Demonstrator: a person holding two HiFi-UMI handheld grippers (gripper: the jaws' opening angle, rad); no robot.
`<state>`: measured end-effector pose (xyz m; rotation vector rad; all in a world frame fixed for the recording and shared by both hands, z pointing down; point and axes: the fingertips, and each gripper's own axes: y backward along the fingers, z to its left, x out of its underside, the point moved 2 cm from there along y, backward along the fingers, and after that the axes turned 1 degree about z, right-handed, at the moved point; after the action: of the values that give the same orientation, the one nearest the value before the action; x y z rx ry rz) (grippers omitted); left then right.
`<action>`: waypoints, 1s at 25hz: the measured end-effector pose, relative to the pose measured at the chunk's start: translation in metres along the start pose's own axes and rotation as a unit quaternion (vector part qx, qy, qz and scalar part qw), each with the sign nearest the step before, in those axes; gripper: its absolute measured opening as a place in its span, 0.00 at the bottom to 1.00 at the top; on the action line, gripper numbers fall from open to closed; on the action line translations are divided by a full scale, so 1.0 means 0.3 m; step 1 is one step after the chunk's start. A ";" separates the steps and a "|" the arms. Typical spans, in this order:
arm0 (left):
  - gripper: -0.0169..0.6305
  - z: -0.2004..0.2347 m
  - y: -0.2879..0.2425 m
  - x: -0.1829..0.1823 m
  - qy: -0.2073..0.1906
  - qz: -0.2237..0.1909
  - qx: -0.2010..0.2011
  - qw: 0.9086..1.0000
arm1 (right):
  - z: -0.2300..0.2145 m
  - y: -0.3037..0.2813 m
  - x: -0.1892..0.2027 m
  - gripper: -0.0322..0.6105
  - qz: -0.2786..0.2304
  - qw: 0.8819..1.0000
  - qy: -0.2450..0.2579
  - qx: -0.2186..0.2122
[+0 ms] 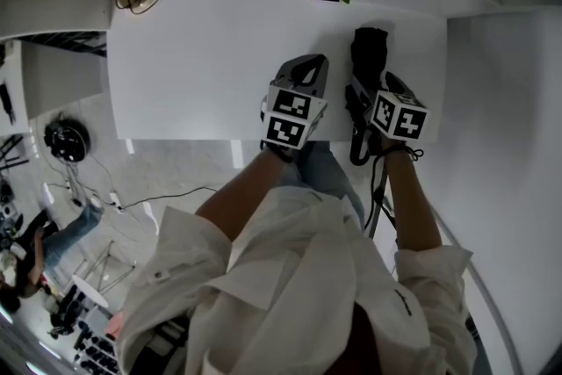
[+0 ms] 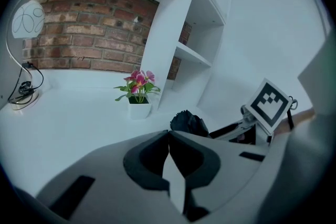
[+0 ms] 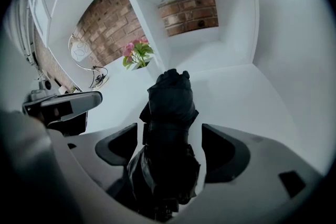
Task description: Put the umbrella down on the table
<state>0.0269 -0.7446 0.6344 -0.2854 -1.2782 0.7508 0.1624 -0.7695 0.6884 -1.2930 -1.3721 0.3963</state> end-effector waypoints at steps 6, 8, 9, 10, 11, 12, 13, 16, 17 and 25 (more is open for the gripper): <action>0.07 0.014 0.112 -0.086 -0.007 -0.043 -0.004 0.999 | -0.004 0.224 -0.091 0.66 -0.100 0.995 0.019 -0.002; 0.07 0.014 0.160 -0.152 -0.015 -0.064 0.002 0.998 | 0.001 0.327 -0.148 0.60 -0.154 0.987 0.038 0.010; 0.07 0.017 0.186 -0.185 -0.019 -0.074 0.003 0.997 | 0.001 0.384 -0.176 0.54 -0.184 0.981 0.050 0.024; 0.07 0.021 0.212 -0.219 -0.024 -0.086 0.004 0.996 | 0.000 0.443 -0.204 0.47 -0.217 0.973 0.061 0.042; 0.07 0.023 0.241 -0.252 -0.029 -0.098 0.005 0.995 | -0.001 0.503 -0.229 0.40 -0.248 0.964 0.071 0.062; 0.07 0.023 0.271 -0.284 -0.034 -0.109 0.005 0.993 | -0.001 0.562 -0.252 0.34 -0.277 0.954 0.078 0.080; 0.07 0.023 0.302 -0.314 -0.039 -0.121 0.005 0.992 | -0.002 0.619 -0.272 0.28 -0.303 0.944 0.083 0.098; 0.07 0.012 0.393 -0.390 -0.048 -0.156 0.005 0.987 | -0.004 0.772 -0.317 0.14 -0.365 0.916 0.090 0.140; 0.07 0.002 0.421 -0.409 -0.052 -0.166 0.006 0.985 | -0.004 0.822 -0.328 0.12 -0.382 0.907 0.091 0.150; 0.07 -0.109 0.621 -0.526 -0.100 -0.233 0.023 0.967 | -0.012 1.227 -0.356 0.08 -0.492 0.843 0.094 0.198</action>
<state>-0.0219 -0.7029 0.3966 0.1335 -1.4454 0.4096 0.3040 -0.7369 0.3338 -0.1753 -1.4914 -0.1651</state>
